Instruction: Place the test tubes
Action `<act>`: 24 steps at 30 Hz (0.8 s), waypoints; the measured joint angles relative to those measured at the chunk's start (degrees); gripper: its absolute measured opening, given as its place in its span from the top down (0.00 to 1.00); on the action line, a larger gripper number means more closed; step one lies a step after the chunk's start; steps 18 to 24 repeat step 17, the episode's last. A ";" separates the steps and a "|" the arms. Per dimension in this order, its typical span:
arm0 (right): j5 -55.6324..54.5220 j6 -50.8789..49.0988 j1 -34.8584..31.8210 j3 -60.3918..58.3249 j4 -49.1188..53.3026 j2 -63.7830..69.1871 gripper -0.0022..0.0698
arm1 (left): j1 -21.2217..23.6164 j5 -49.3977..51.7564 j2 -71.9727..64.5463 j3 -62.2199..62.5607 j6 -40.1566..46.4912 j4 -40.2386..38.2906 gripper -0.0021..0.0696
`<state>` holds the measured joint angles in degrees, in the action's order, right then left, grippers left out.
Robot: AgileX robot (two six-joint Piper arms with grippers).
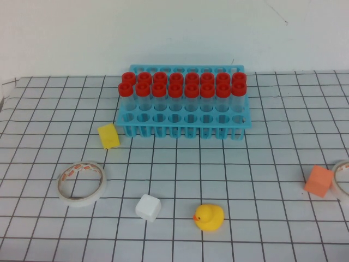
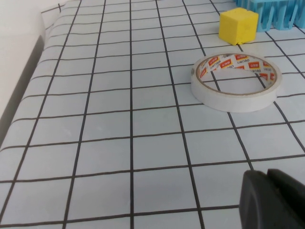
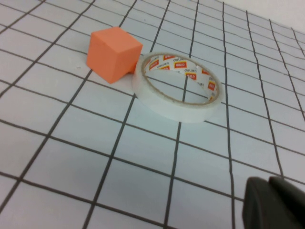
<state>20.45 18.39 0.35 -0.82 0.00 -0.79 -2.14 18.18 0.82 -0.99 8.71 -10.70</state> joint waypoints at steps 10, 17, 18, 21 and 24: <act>-0.13 -2.38 0.00 -0.10 0.00 0.00 0.97 | 0.00 0.00 0.00 0.00 0.00 0.00 0.97; -0.13 -2.96 0.00 -0.09 0.00 0.00 0.97 | 0.00 0.00 0.00 0.00 0.00 0.00 0.97; -0.13 -2.96 0.00 -0.09 0.00 0.00 0.97 | 0.00 0.00 0.00 0.00 0.00 0.00 0.97; -0.13 -2.96 0.00 -0.09 0.00 0.00 0.97 | 0.00 0.00 0.00 0.00 0.00 0.00 0.97; -0.13 -2.96 0.00 -0.09 0.00 0.00 0.97 | 0.00 0.00 0.00 0.00 0.00 0.00 0.97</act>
